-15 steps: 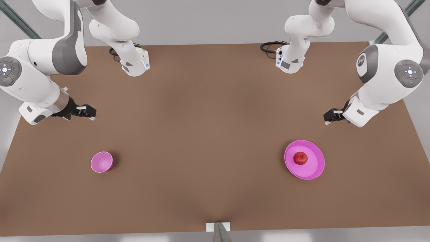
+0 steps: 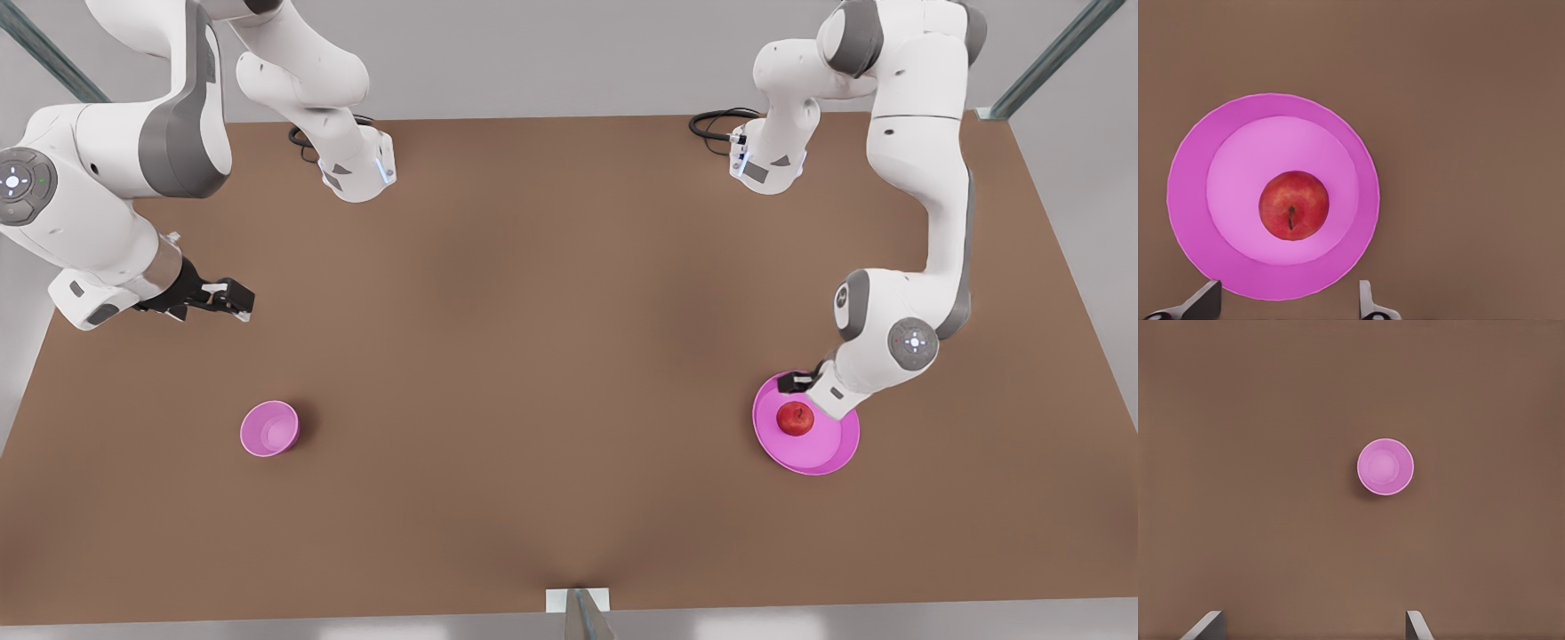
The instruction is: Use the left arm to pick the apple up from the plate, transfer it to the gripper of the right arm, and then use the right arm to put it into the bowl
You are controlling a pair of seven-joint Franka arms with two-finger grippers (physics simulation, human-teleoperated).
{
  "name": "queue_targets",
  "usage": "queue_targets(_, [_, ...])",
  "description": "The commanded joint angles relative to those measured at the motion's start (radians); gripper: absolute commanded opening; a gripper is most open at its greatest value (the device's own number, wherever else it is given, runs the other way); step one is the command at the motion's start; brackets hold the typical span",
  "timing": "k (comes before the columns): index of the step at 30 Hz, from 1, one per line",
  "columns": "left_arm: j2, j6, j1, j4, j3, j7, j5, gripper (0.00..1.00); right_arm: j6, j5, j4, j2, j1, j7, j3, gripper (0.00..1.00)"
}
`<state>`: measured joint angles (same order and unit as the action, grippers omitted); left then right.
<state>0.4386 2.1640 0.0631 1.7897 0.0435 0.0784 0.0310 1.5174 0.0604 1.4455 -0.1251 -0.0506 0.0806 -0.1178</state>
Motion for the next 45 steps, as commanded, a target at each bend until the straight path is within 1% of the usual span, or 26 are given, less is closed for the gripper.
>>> queue_targets(1, [0.006, 0.261, -0.008, 0.028, 0.001, -0.092, 0.021, 1.00, 0.001, -0.001, 0.000, 0.002, 0.000, 0.008, 0.000, 1.00])
queue_targets(4, [0.043, 0.335, -0.009, 0.046, 0.001, -0.092, 0.021, 1.00, 0.001, -0.001, 0.000, 0.002, 0.000, 0.010, -0.003, 1.00])
queue_targets(11, [0.092, 0.382, -0.031, 0.077, -0.001, -0.094, 0.021, 1.00, 0.001, -0.001, 0.000, 0.002, 0.000, 0.010, -0.006, 1.00])
queue_targets(20, [0.158, 0.407, -0.032, 0.080, 0.001, -0.092, 0.023, 1.00, 0.000, -0.001, 0.000, 0.002, -0.001, 0.007, -0.003, 1.00])
queue_targets(33, [0.181, 0.415, -0.031, 0.099, 0.001, -0.092, 0.023, 1.00, 0.001, -0.001, 0.000, 0.002, 0.000, 0.007, -0.005, 1.00])
queue_targets(34, [0.184, 0.416, -0.031, 0.097, 0.001, -0.092, 0.023, 0.97, 0.001, -0.001, 0.000, 0.001, 0.000, 0.007, -0.005, 1.00])
queue_targets(36, [0.186, 0.416, -0.031, 0.096, 0.001, -0.092, 0.023, 0.84, 0.001, -0.001, 0.000, 0.001, 0.000, 0.007, -0.003, 1.00])
queue_targets(38, [0.186, 0.416, -0.031, 0.096, 0.001, -0.092, 0.023, 0.78, 0.000, -0.001, 0.000, 0.001, 0.000, 0.007, -0.003, 1.00])
queue_targets(45, [0.203, 0.436, -0.032, 0.094, 0.002, -0.092, 0.023, 0.78, 0.001, -0.001, 0.000, 0.001, 0.000, 0.007, -0.005, 1.00])
